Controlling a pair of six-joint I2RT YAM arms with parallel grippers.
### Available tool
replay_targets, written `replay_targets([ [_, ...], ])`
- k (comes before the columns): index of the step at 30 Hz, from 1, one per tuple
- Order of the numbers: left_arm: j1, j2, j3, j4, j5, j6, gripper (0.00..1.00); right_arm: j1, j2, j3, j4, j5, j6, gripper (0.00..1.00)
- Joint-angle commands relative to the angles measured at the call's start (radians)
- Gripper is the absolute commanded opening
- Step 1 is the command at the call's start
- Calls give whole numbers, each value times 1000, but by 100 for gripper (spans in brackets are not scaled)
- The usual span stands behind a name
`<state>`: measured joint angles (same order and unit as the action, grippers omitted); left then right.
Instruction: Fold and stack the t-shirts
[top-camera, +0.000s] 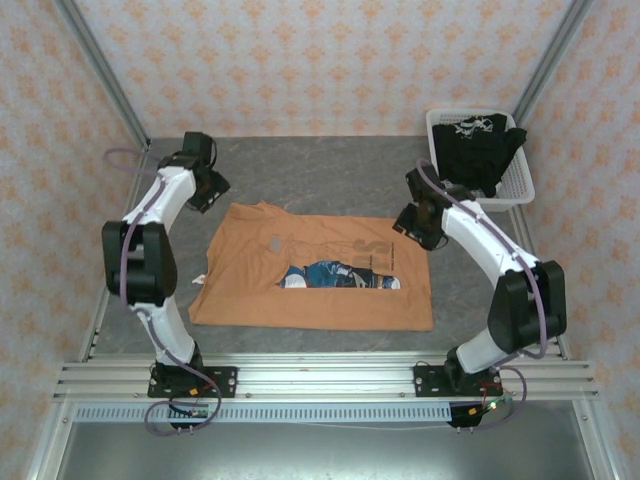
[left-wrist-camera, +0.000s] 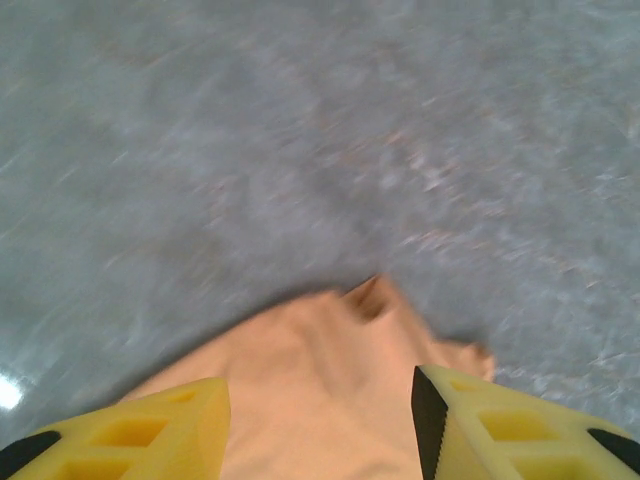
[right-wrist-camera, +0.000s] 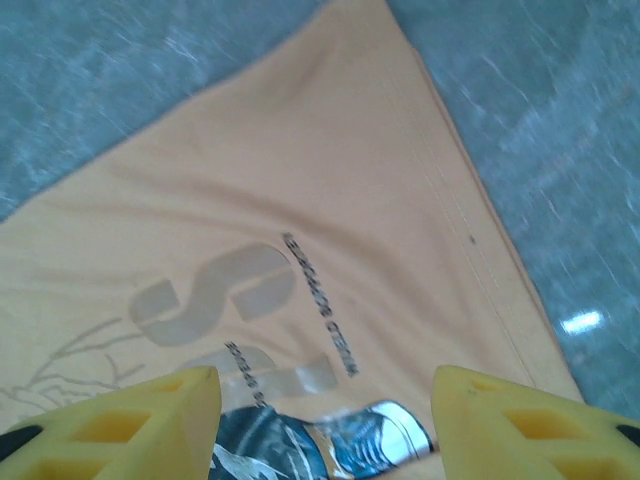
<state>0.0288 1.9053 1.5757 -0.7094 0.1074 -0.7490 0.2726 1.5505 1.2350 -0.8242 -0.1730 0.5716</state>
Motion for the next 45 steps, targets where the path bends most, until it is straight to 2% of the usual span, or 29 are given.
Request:
replay_targets([
  [1, -21, 119, 136, -7, 4, 142, 52, -14, 51, 75, -9, -43, -83, 58],
  [9, -54, 346, 309, -56, 47, 209, 51, -13, 57, 87, 2, -55, -48, 58],
  [17, -103, 358, 285, -100, 53, 264, 48, -18, 100, 114, 2, -46, -56, 58],
  [27, -138, 173, 72, -61, -11, 282, 42, -20, 141, 124, 32, -74, -48, 58],
  [29, -146, 127, 28, -39, -24, 288, 37, -20, 143, 118, 36, -77, -47, 57],
  [33, -159, 47, -45, 3, -15, 319, 11, -19, 140, 99, 38, -72, -52, 57],
  [36, -180, -4, -72, -13, -39, 349, 1, -19, 131, 79, 42, -71, -52, 56],
  [45, -200, -172, -272, -3, -13, 361, 0, -21, 129, 53, 46, -21, -51, 55],
])
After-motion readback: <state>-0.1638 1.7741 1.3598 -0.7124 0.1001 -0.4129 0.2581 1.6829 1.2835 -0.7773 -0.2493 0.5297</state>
